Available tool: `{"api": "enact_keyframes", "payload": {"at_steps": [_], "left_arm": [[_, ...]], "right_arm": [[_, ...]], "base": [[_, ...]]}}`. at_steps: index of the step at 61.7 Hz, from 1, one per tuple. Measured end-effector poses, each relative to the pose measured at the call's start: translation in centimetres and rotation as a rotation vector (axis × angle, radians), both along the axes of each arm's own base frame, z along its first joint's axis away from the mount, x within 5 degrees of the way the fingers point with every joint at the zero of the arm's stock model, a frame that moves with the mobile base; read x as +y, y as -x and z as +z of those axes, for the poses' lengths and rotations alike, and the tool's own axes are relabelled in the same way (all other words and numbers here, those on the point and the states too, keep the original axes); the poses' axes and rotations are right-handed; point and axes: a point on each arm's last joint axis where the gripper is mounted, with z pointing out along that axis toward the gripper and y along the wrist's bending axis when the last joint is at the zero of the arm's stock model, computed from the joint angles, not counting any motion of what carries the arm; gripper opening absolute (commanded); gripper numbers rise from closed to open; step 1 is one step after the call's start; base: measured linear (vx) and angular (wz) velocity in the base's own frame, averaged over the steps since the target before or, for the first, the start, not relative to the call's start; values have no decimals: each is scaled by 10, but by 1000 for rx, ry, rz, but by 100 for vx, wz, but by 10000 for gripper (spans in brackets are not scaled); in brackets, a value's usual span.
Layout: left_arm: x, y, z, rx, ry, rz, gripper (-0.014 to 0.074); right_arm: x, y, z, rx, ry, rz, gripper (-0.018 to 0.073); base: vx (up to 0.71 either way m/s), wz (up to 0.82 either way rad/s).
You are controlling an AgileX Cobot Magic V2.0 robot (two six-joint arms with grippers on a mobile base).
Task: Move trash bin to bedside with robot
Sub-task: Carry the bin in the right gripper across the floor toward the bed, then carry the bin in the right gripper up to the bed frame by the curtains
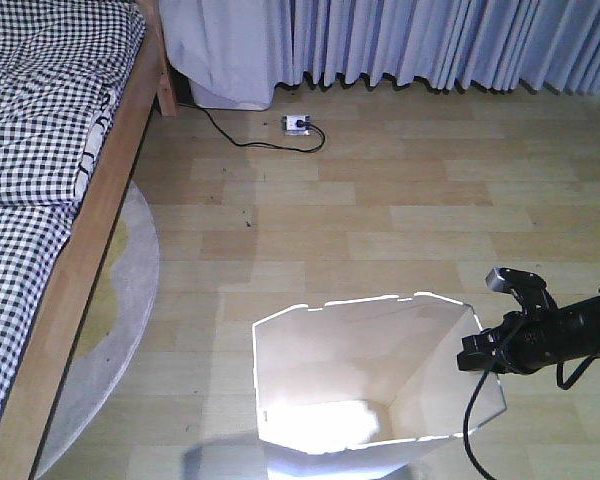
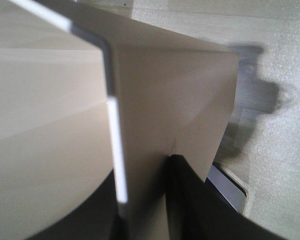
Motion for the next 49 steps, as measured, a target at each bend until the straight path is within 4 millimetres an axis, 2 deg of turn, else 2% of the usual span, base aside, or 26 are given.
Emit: {"api": "enact_keyframes", "payload": {"at_steps": [49], "left_arm": [[0, 0, 0, 0, 0, 0, -6]], "right_arm": [[0, 0, 0, 0, 0, 0, -3]], "base": [[14, 1]]}}
